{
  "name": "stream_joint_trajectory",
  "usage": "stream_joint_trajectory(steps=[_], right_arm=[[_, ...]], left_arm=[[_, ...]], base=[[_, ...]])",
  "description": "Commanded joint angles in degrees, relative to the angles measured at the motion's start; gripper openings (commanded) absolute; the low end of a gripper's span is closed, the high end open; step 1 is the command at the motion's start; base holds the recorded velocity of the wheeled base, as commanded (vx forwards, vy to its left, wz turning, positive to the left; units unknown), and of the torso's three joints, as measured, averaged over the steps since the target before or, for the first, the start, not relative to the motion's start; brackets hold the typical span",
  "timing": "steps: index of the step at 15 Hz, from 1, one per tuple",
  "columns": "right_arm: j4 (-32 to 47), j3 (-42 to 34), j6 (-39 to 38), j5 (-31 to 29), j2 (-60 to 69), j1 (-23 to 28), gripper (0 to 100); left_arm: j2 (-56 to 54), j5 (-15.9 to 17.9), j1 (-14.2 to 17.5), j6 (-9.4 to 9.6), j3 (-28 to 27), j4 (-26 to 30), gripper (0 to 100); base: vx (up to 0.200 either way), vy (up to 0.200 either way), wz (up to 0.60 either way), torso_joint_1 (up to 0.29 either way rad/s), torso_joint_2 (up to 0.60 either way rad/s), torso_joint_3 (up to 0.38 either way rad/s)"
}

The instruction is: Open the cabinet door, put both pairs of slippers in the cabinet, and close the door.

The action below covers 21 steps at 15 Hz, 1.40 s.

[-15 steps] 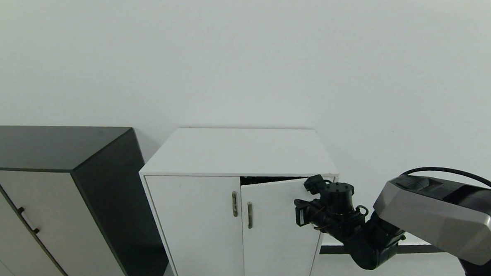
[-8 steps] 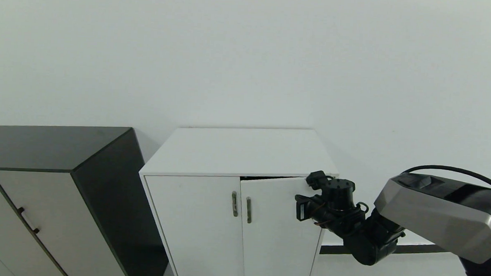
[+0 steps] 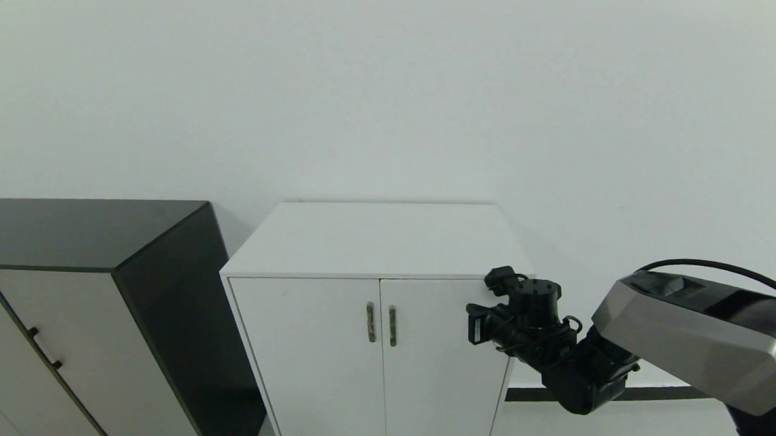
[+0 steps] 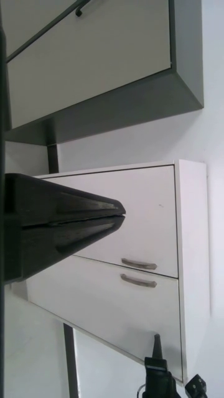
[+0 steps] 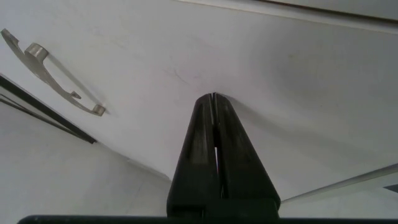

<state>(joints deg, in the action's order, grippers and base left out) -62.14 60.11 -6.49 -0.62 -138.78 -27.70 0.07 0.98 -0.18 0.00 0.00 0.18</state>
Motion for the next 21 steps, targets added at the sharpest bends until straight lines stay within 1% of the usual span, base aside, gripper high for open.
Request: stream_joint_trajectory(steps=[1,10,13,15,18,21], right_arm=[[0.0,0.1,0.0,0.0,0.2,0.2,0],[0.1,1.7,0.1,-0.1,-0.9,0.6,0],[0.0,1.1,0.1,-0.1,-0.5,0.6,0],[-0.2,-1.1,0.1,-0.7,1.5,0.4,0],[-0.5,-8.7,0.1,-4.6,9.5,-1.0,0],[-0.4,-18.1,0.1,-6.1,21.5,-0.6,0]], left_arm=[[0.0,0.0,0.0,0.00,0.0,0.0,0],[0.0,0.0,0.0,0.00,0.0,0.0,0],[0.0,0.0,0.0,0.00,0.0,0.0,0],[0.0,0.0,0.0,0.00,0.0,0.0,0],[0.0,0.2,0.0,0.18,0.0,0.0,0],[0.0,0.4,0.0,0.18,0.0,0.0,0]], base=[[0.000,0.000,0.00,0.000,0.00,0.000],[0.000,0.000,0.00,0.000,0.00,0.000],[0.000,0.000,0.00,0.000,0.00,0.000],[0.000,0.000,0.00,0.000,0.00,0.000],[0.000,0.000,0.00,0.000,0.00,0.000],[0.000,0.000,0.00,0.000,0.00,0.000]])
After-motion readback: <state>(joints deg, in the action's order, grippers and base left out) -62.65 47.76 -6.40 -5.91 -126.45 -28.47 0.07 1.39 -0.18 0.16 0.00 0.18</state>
